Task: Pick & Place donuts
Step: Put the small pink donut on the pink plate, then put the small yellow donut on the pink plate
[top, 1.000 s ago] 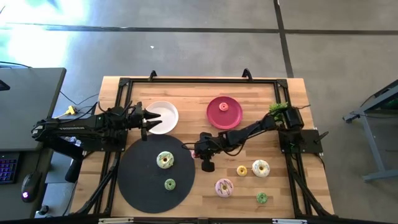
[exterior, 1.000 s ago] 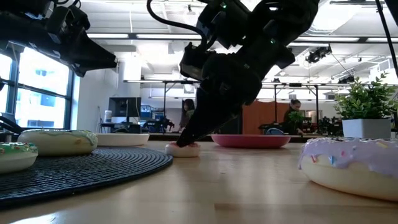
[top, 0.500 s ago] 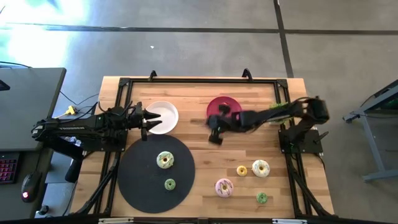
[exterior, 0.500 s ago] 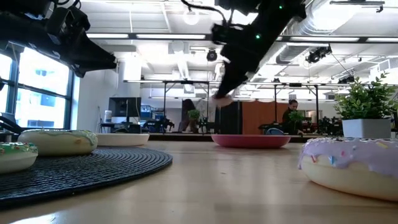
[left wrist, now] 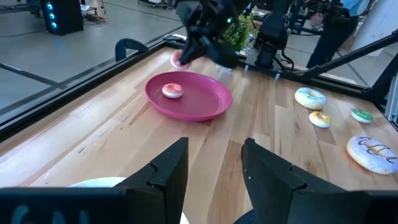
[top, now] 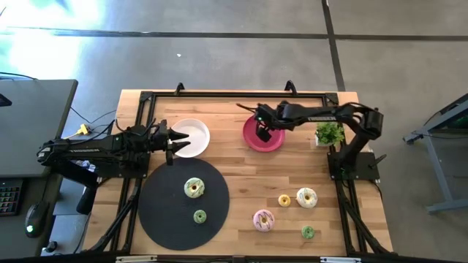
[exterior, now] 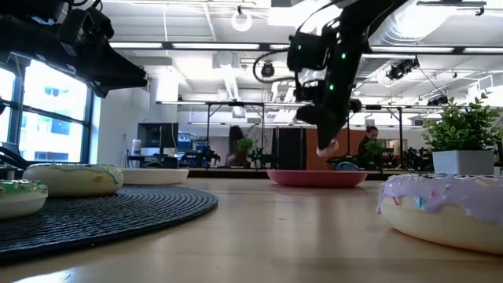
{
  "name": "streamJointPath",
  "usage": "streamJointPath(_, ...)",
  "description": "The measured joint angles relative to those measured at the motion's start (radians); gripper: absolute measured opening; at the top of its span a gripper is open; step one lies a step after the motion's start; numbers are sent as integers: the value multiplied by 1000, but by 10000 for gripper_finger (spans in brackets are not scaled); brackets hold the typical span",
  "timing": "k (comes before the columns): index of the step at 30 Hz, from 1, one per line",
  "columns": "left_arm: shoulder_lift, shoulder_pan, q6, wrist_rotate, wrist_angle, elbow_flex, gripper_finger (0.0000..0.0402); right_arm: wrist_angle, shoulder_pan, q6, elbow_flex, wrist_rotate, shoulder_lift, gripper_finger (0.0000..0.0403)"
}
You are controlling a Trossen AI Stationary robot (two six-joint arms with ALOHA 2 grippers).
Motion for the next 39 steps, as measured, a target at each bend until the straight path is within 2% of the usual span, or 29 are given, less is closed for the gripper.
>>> streamJointPath(5,0,0,0,2,0,0,142,-4,-20,18,0,-113,38,1)
streamJointPath(10,0,0,0,2,-2,0,142,-68,-25,59,0,-151,53,1)
streamJointPath(15,0,0,0,2,-5,0,142,-63,-28,69,0,-127,54,5)
streamJointPath(18,0,0,0,2,-7,0,142,-64,-27,87,0,-187,54,12)
streamJointPath(22,0,0,0,2,-7,0,142,-56,-23,64,0,-191,54,33)
streamJointPath(32,0,0,0,2,-7,0,142,-56,-24,51,0,-172,54,120)
streamJointPath(39,0,0,0,2,-7,0,142,-56,-24,58,1,-149,47,139)
